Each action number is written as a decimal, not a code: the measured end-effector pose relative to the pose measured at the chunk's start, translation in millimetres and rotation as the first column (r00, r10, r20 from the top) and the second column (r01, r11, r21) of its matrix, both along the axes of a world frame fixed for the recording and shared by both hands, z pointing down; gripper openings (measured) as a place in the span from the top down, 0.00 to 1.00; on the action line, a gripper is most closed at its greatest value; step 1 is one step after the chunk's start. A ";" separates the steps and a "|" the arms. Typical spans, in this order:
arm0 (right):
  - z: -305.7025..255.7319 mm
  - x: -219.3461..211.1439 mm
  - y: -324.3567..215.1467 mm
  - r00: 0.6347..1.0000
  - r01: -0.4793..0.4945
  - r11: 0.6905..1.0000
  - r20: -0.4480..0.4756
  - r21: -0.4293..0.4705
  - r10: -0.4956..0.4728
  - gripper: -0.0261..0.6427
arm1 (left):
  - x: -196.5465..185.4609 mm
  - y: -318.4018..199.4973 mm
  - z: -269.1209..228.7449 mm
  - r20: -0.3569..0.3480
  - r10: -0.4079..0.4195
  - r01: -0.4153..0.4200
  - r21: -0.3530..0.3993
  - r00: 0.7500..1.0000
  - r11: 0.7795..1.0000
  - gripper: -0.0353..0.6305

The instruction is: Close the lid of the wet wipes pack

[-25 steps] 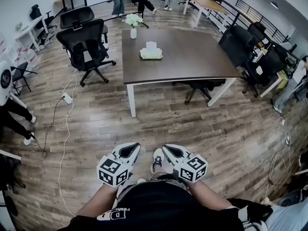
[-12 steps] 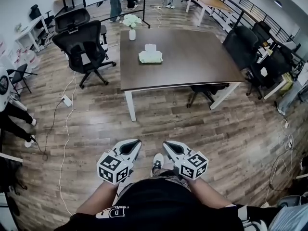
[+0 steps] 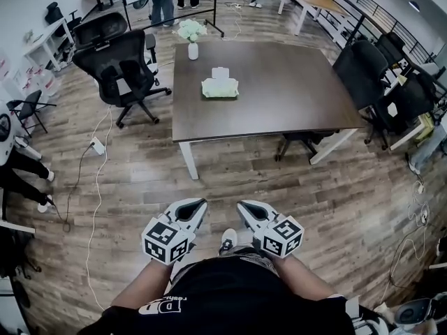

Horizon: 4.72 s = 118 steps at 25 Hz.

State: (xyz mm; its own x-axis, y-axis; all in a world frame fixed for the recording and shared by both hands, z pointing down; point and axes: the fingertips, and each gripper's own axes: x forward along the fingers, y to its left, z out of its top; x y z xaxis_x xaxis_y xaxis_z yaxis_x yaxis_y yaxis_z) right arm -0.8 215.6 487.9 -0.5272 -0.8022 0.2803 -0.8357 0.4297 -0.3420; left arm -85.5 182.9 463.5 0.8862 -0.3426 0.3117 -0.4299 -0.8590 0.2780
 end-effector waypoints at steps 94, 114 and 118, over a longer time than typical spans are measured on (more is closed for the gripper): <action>17.4 111.6 -461.9 0.985 -0.160 0.984 -0.075 -0.077 0.154 0.95 | 96.8 -492.6 27.1 0.039 0.127 -0.125 -0.043 0.991 0.991 0.91; 35.4 174.5 -545.7 0.953 0.063 0.994 -0.292 -0.088 -0.086 0.95 | 128.7 -521.2 41.8 0.085 -0.074 0.079 -0.052 0.994 0.996 0.91; 46.7 181.8 -571.9 0.915 0.130 0.987 -0.373 -0.097 -0.157 0.95 | 128.6 -515.5 57.9 0.129 -0.108 0.120 -0.097 0.986 0.988 0.91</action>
State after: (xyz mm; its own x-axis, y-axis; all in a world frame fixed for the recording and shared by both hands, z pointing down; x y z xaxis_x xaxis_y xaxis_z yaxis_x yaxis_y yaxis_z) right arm 180.9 -356.3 534.6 -0.4793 -0.6974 0.5328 -0.8392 0.5419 -0.0458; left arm 43.1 -332.6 521.4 0.7960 -0.3993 0.4550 -0.5598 -0.7717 0.3020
